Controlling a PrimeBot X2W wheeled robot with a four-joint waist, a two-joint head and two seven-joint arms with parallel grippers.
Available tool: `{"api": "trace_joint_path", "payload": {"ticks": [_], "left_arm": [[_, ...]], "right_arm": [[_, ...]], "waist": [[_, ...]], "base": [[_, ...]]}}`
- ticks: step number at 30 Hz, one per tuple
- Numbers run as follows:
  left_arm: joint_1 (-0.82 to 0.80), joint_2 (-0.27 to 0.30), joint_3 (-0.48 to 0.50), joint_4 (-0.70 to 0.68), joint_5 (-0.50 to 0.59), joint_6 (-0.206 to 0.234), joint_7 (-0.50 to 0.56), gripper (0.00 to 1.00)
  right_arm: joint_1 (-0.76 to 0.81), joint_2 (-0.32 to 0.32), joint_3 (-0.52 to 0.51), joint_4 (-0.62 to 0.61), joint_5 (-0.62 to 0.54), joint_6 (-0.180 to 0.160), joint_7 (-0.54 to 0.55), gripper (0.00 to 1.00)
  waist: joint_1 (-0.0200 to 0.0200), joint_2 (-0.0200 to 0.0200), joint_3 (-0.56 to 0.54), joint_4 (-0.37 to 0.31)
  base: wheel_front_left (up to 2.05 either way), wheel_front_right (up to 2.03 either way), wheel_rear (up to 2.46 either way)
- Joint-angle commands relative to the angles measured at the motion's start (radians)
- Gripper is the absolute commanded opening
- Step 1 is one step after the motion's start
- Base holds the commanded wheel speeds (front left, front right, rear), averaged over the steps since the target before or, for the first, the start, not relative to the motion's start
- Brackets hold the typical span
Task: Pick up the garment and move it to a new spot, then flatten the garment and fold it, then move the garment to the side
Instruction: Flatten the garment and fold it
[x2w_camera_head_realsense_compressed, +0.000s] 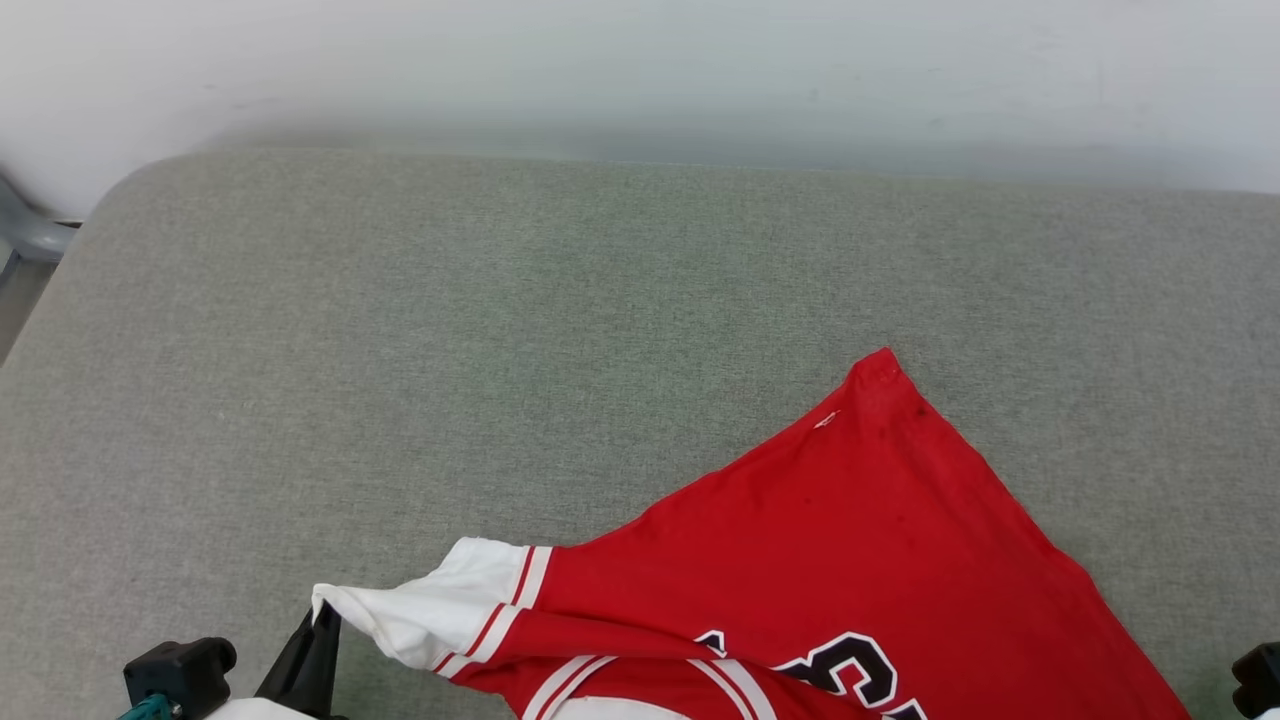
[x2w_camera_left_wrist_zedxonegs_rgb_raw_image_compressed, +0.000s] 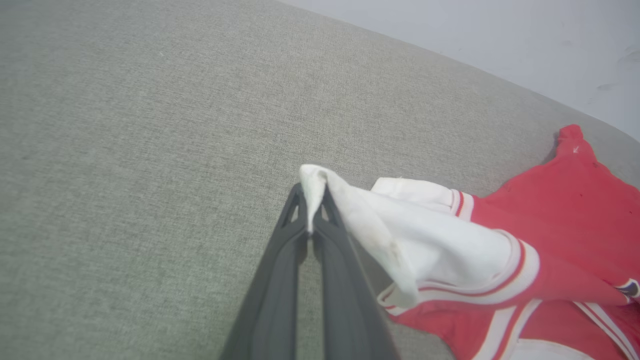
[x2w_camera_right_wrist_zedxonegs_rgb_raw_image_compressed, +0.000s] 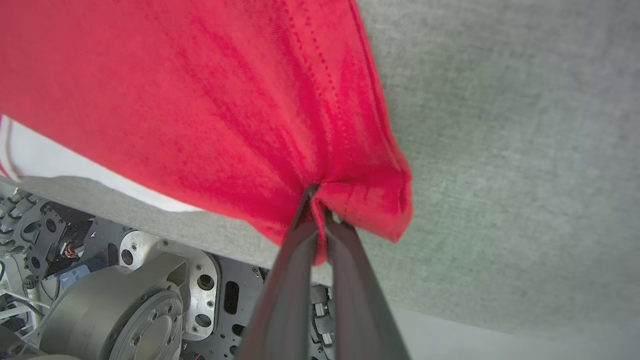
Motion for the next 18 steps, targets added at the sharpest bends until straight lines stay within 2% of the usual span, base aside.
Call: {"api": "trace_joint_path", "payload": {"ticks": [1,2,3,4,12,18], "left_arm": [[0.002,0.006,0.0,-0.001,-0.003,0.001,0.001,0.0],[0.005,0.007,0.0,-0.001,-0.004,0.002,0.001,0.0],[0.007,0.007,-0.001,-0.001,-0.003,0.002,0.001,0.0],[0.008,0.006,-0.002,-0.002,-0.004,0.003,0.002,0.0],[0.012,0.011,-0.004,-0.019,-0.003,0.01,0.005,0.0],[-0.009,0.015,-0.006,-0.039,0.003,0.013,0.009,0.0]], "right_arm": [[0.012,0.022,0.006,0.015,-0.015,-0.001,-0.019,0.0],[0.0,0.033,0.0,0.019,-0.021,-0.001,-0.037,0.0],[-0.011,0.04,-0.005,0.022,-0.027,-0.001,-0.051,0.44],[-0.024,0.045,-0.01,0.021,-0.031,-0.001,-0.065,1.0],[-0.145,0.066,-0.11,-0.104,-0.026,-0.001,-0.168,1.0],[-0.309,0.049,-0.123,-0.23,-0.066,-0.001,-0.153,1.0]], "waist": [[0.0001,-0.0001,0.0,-0.004],[0.0001,-0.0001,-0.001,-0.008],[0.0001,-0.0001,-0.002,-0.011],[0.0001,-0.0001,-0.003,-0.012],[0.0001,-0.0001,-0.012,-0.014],[0.0001,-0.0001,0.014,0.005]], "base": [[0.0,0.0,0.0],[0.0,0.0,0.0],[0.0,0.0,0.0],[0.0,0.0,0.0],[0.0,0.0,0.0],[0.0,0.0,0.0]]}}
